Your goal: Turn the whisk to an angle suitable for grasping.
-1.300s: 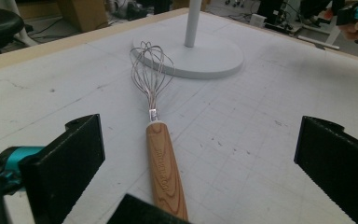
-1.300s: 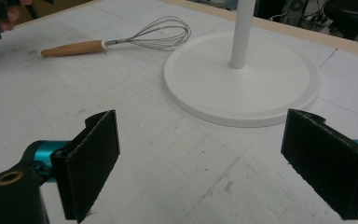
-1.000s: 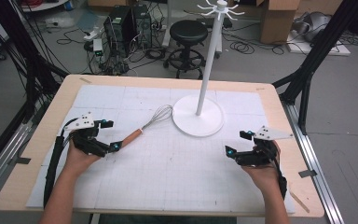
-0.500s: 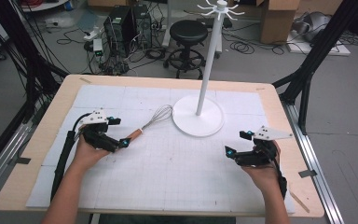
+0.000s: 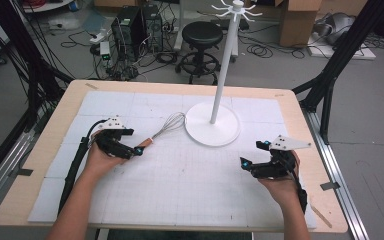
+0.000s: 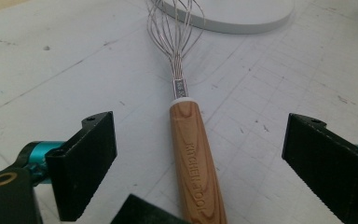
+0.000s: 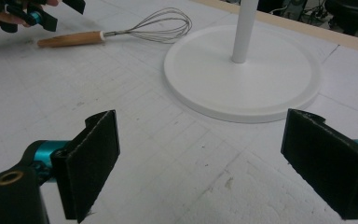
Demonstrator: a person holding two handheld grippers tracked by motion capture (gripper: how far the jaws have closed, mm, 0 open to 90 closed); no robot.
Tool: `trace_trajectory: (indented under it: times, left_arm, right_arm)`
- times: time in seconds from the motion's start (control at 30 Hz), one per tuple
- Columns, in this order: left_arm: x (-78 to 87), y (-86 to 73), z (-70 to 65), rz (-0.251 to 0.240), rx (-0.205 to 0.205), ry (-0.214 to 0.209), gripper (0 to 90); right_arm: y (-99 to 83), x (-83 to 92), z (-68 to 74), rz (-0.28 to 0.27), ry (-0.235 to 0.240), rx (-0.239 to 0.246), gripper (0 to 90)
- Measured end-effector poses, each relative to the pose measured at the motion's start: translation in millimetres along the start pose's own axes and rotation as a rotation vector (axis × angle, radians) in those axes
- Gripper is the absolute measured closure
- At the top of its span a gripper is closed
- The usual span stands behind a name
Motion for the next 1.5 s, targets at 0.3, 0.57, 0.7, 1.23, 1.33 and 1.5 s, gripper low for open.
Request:
trace_trajectory:
  times: [0.3, 0.57, 0.7, 1.23, 1.33, 1.5]
  left_arm:
    - [-5.6, -4.4, 0.6, 0.038, 0.023, -0.004, 24.7]
    - [-10.7, -6.6, 2.6, 0.054, 0.058, -0.01, 36.1]
    - [-13.1, -8.1, 0.3, 0.071, 0.055, -0.018, 38.4]
    - [-16.4, -13.1, -10.1, 0.143, -0.064, 0.016, 63.7]
    - [-16.1, -12.9, -11.4, 0.146, -0.075, 0.033, 64.0]
    - [-15.6, -12.8, -12.0, 0.149, -0.077, 0.043, 64.7]
  right_arm:
    - [-1.3, -2.7, 0.1, 0.012, 0.002, -0.003, 10.5]
    - [-2.1, -5.5, 0.2, 0.025, 0.005, -0.005, 10.5]
    - [-2.3, -6.1, 0.7, 0.025, 0.006, -0.005, 10.5]
    - [-4.5, -10.0, 0.6, 0.056, 0.004, 0.003, 10.5]
    - [-4.2, -10.2, 1.3, 0.058, 0.002, 0.004, 10.5]
    - [-5.3, -9.6, 1.4, 0.064, -0.005, 0.002, 10.5]
Point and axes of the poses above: each handheld gripper's, and its own axes: x roughly backward along the jaws, y roughly out of its top, z roughly to its left, the point moved 4 cm from there along -x, roughly forward along the jaws, and after that the axes turned 15 degrees about y, right-handed, at the moved point
